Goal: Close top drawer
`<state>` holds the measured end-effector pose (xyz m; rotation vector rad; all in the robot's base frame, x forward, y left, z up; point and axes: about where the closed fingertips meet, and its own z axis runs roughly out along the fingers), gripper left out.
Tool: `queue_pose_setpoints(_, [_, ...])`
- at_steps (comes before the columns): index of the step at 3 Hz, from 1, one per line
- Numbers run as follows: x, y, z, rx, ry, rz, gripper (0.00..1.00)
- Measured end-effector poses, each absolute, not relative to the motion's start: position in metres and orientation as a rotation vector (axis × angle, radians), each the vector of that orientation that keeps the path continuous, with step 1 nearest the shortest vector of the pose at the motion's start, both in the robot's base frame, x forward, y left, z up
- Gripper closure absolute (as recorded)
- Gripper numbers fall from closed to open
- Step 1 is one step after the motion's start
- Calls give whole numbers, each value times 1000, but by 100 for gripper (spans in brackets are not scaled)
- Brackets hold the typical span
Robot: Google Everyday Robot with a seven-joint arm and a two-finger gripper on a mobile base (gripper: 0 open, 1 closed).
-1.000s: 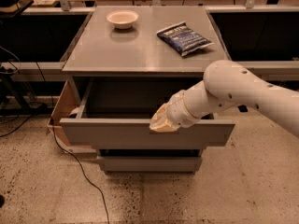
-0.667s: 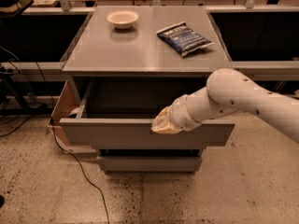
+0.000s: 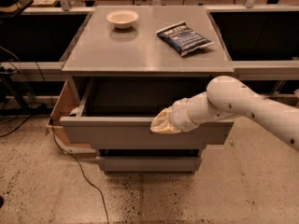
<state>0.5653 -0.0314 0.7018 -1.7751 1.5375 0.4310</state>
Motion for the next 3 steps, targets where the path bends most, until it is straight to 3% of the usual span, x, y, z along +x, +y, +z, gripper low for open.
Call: queue_pose_setpoints(3, [580, -42, 700, -1785, 1413, 410, 100])
